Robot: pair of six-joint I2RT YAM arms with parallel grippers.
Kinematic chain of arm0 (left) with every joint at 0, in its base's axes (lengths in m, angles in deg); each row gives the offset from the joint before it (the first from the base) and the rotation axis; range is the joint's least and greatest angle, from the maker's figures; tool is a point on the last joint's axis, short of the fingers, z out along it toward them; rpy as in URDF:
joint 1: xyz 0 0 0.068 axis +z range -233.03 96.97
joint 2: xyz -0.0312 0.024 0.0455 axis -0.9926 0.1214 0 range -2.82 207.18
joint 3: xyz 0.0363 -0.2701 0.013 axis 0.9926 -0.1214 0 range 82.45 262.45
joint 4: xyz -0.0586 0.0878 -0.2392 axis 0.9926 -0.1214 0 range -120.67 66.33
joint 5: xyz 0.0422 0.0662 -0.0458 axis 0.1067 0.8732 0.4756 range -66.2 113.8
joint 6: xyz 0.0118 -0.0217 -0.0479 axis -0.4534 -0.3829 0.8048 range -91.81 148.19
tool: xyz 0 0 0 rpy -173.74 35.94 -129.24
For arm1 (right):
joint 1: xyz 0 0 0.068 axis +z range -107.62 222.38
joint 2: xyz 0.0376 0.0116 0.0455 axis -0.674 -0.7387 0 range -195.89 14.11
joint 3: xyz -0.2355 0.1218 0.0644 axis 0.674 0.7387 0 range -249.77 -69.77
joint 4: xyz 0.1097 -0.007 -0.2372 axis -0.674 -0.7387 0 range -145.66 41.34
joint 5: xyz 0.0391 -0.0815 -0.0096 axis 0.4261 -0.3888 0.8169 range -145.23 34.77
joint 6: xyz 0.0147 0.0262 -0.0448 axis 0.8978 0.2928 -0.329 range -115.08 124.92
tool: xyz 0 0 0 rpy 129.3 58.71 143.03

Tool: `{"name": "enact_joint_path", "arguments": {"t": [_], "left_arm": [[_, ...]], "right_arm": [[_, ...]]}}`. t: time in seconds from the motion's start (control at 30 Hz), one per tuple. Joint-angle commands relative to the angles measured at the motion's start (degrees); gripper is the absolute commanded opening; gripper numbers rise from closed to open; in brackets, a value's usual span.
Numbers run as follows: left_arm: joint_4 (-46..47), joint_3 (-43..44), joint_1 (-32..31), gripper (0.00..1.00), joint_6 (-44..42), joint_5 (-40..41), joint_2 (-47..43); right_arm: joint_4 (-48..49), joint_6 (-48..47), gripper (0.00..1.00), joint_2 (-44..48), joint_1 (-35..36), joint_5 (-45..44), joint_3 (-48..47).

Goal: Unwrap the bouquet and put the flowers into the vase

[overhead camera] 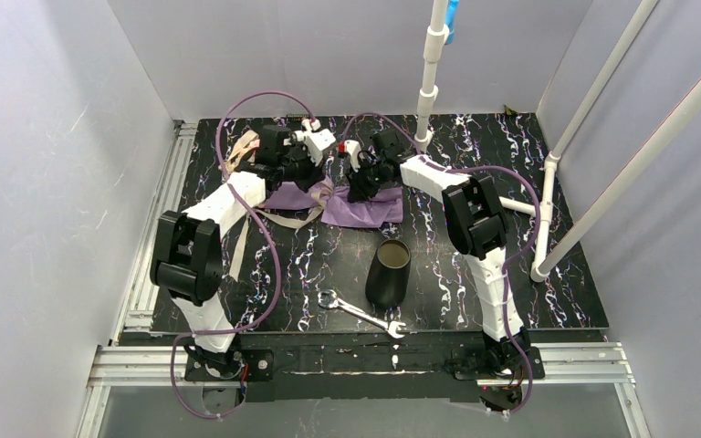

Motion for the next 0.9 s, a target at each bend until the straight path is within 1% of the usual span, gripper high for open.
{"name": "enact_joint_path", "arguments": {"t": [0.0,0.07,0.1,0.13,0.2,0.33,0.43,0.6,0.63,0.67,0.73,0.77,0.87], "left_arm": [[-2.19,0.84,0.67,0.02,2.65,-2.46,-2.58],[-5.42,1.72,0.86,0.32,2.97,-1.47,-1.43],[-6.31,1.81,0.90,0.43,3.40,-0.74,-1.03],[-6.80,1.67,0.93,0.49,3.59,-0.32,-0.80],[-7.08,0.80,0.93,0.53,3.20,-0.52,-0.57],[-7.13,0.54,0.70,0.55,4.97,0.10,1.29],[-7.46,1.36,0.28,0.52,5.64,1.51,3.37],[-8.96,2.86,-1.38,0.44,3.64,4.36,5.13],[-9.56,3.22,-1.62,0.39,3.33,4.55,5.33],[-10.32,3.91,-1.69,0.29,3.28,4.39,5.39],[-11.28,5.58,-1.73,0.05,4.34,3.96,4.94],[-11.11,6.38,-1.81,0.00,5.14,3.72,4.26],[-8.66,8.86,-1.92,0.00,8.75,3.54,2.72]], "right_arm": [[-0.86,0.20,0.01,-2.36,-0.12,-2.00,1.71],[-0.79,0.33,0.01,-2.24,-0.15,-2.01,1.75],[-0.71,0.34,0.01,-2.23,-0.17,-2.09,1.79],[-0.62,0.41,0.01,-2.15,-0.12,-2.10,1.87],[-0.50,0.58,0.01,-2.22,-0.13,-2.10,1.89],[-0.10,0.99,0.01,-2.23,-0.18,-2.10,1.88],[0.36,1.60,0.01,-2.23,-0.21,-2.27,2.07],[0.76,1.66,0.01,-2.32,-0.21,-2.58,2.54],[0.87,1.54,0.01,-2.32,-0.21,-2.70,2.65],[0.85,1.35,0.01,-2.39,-0.21,-2.97,2.71],[0.79,1.16,0.01,-2.56,-0.21,-3.92,2.68],[0.71,1.02,0.01,-2.59,-0.21,-4.47,2.75],[0.57,0.55,0.01,-2.39,-0.21,-5.71,3.29]]}}
